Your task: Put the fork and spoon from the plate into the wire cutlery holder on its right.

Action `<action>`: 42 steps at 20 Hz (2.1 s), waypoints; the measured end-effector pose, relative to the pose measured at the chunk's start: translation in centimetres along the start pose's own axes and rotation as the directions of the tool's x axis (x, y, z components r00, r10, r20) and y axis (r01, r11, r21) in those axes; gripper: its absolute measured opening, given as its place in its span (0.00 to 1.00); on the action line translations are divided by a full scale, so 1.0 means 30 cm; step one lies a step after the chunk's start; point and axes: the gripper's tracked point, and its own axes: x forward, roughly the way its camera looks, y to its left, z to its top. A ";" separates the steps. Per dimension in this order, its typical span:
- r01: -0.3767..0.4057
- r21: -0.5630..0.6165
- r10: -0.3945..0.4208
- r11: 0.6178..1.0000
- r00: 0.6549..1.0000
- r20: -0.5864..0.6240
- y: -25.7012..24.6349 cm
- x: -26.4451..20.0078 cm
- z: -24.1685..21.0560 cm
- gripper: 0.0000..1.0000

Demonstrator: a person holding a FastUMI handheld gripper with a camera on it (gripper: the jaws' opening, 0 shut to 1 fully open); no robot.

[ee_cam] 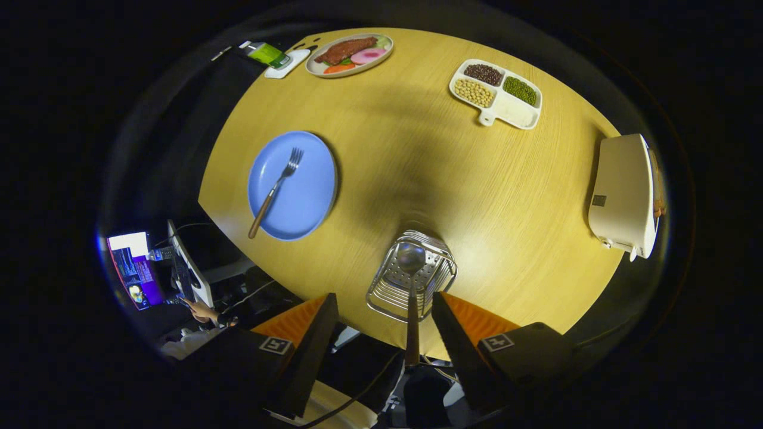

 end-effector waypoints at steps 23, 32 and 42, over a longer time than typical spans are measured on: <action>-0.129 0.097 0.068 0.987 0.876 0.477 0.607 0.168 0.149 1.00; -0.070 0.188 -0.017 0.980 0.905 0.426 0.684 0.434 0.249 1.00; -0.082 0.342 -0.031 0.936 0.949 0.314 0.708 0.617 0.262 0.73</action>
